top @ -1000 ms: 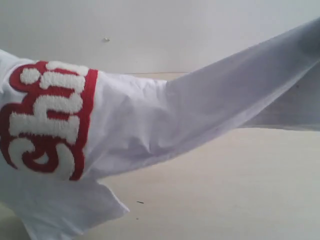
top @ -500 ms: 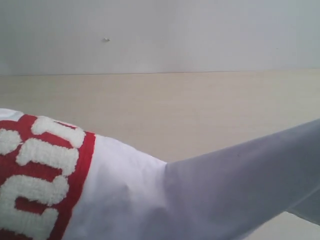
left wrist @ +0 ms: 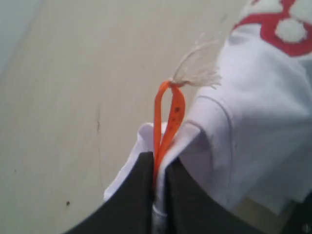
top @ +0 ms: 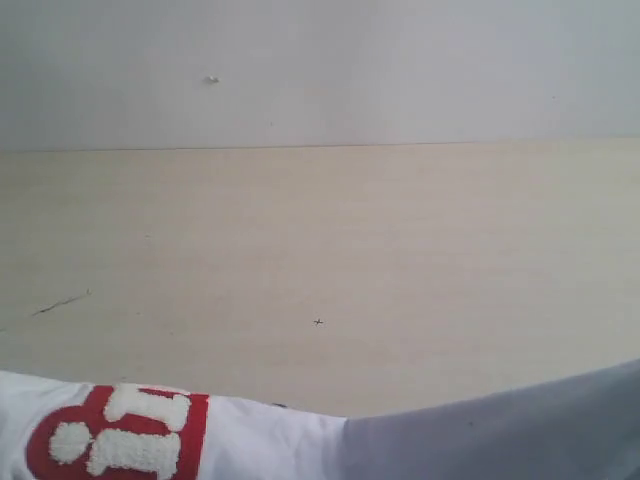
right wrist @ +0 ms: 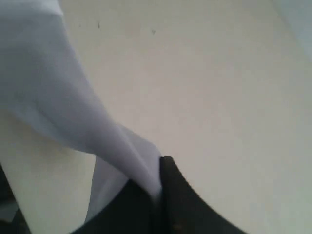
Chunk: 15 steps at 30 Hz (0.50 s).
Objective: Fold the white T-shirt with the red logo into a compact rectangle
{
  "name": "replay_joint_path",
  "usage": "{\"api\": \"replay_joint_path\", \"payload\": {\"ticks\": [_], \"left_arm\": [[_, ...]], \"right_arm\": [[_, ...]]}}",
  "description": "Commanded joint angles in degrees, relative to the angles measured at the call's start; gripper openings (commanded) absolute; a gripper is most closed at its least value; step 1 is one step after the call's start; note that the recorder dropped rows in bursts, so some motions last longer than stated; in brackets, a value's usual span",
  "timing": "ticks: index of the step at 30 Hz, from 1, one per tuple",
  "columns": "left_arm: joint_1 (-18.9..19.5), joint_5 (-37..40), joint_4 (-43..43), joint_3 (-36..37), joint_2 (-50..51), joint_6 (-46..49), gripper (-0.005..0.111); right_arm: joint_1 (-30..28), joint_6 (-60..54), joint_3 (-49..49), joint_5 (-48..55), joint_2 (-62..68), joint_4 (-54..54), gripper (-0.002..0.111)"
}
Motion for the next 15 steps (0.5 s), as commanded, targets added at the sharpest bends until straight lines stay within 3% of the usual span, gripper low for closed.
{"api": "replay_joint_path", "payload": {"ticks": [1, 5, 11, 15], "left_arm": [[-0.3, -8.0, 8.2, 5.0, 8.7, 1.0, 0.000], [1.0, -25.9, 16.2, 5.5, 22.4, -0.4, 0.000], [17.8, -52.7, 16.2, 5.5, 42.2, -4.2, 0.000], [22.8, -61.8, 16.2, 5.5, 51.3, -5.9, 0.000]], "right_arm": [[0.1, -1.3, 3.3, -0.8, 8.5, -5.8, 0.000], [0.1, -0.3, 3.3, -12.9, 20.7, -10.1, 0.000], [0.1, 8.7, 3.3, -34.8, 39.8, -23.3, 0.000], [0.1, 19.3, 3.3, -45.7, 48.8, -34.7, 0.000]]}}
